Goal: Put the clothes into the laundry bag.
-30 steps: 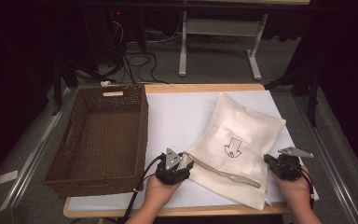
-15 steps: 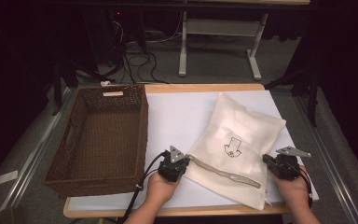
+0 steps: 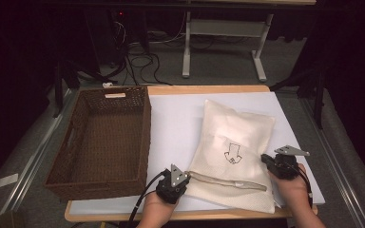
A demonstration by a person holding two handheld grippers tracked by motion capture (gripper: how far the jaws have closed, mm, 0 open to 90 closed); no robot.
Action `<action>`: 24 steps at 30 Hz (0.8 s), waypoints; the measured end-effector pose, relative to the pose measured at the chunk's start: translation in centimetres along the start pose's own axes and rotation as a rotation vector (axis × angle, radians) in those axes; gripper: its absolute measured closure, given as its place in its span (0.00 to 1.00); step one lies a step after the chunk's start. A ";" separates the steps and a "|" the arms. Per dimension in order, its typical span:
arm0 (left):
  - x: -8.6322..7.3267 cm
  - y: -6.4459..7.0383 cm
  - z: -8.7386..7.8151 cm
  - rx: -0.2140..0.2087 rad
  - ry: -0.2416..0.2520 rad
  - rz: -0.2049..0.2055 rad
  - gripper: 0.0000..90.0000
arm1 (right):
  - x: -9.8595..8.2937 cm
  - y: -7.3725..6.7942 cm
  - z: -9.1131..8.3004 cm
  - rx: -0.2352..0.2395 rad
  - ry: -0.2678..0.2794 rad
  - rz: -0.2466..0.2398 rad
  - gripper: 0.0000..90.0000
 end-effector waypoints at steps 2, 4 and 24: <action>-0.2 0.6 -0.4 -0.010 0.005 -0.008 0.98 | 0.3 0.0 0.3 0.005 0.003 -0.008 0.97; -0.4 1.4 -0.7 -0.025 0.005 0.008 0.98 | 0.6 0.1 0.7 0.011 0.008 -0.013 0.97; -0.5 2.6 -1.0 -0.033 0.054 0.029 0.75 | 1.8 0.9 0.3 0.038 0.094 0.020 0.71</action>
Point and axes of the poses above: each handheld gripper's, and its own axes: z roughly forward along the jaws, x roughly out of its top, y roughly to its right, the point moved 6 cm from there along z, roughly forward along the jaws, and after that the axes turned 13 degrees about y, right-handed, at the moved point
